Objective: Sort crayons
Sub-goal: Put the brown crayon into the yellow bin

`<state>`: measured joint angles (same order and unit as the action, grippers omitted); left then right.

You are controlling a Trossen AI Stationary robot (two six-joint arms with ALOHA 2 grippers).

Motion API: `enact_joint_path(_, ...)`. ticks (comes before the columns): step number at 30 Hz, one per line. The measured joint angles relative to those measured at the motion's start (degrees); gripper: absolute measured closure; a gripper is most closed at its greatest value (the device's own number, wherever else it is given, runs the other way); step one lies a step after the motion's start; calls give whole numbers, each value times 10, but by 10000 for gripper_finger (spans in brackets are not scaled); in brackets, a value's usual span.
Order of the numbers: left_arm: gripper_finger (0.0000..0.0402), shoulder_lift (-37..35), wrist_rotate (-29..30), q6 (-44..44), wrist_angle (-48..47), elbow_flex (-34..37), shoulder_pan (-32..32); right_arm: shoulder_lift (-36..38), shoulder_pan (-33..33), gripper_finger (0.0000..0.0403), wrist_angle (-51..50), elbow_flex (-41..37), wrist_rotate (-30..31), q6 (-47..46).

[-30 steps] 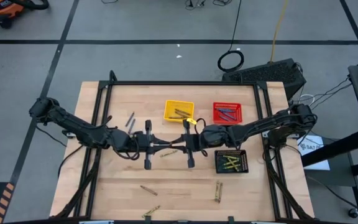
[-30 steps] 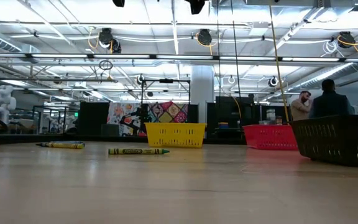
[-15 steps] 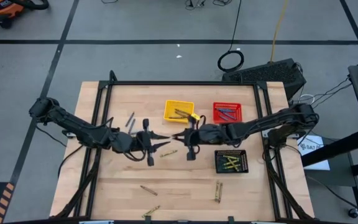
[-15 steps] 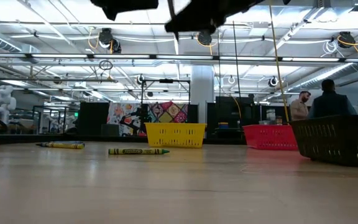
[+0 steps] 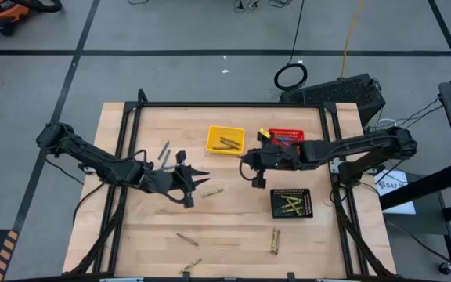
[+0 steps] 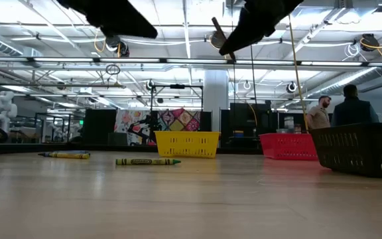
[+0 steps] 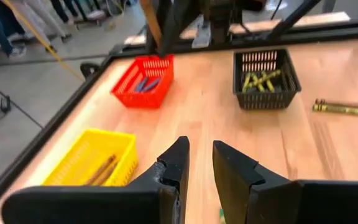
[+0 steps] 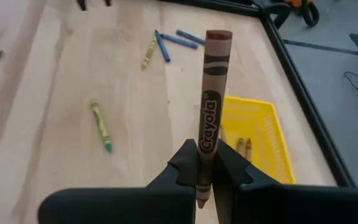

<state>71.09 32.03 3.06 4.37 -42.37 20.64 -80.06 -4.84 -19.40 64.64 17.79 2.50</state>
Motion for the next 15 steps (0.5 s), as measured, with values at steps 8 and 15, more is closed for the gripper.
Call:
enact_joint_path(8,329,0,0,70,-71,0,0,-16,72,399,12,0,-62,55)
enact_joint_path(15,329,0,0,120,-133,0,0,-58,149,399,43,0,-130,91)
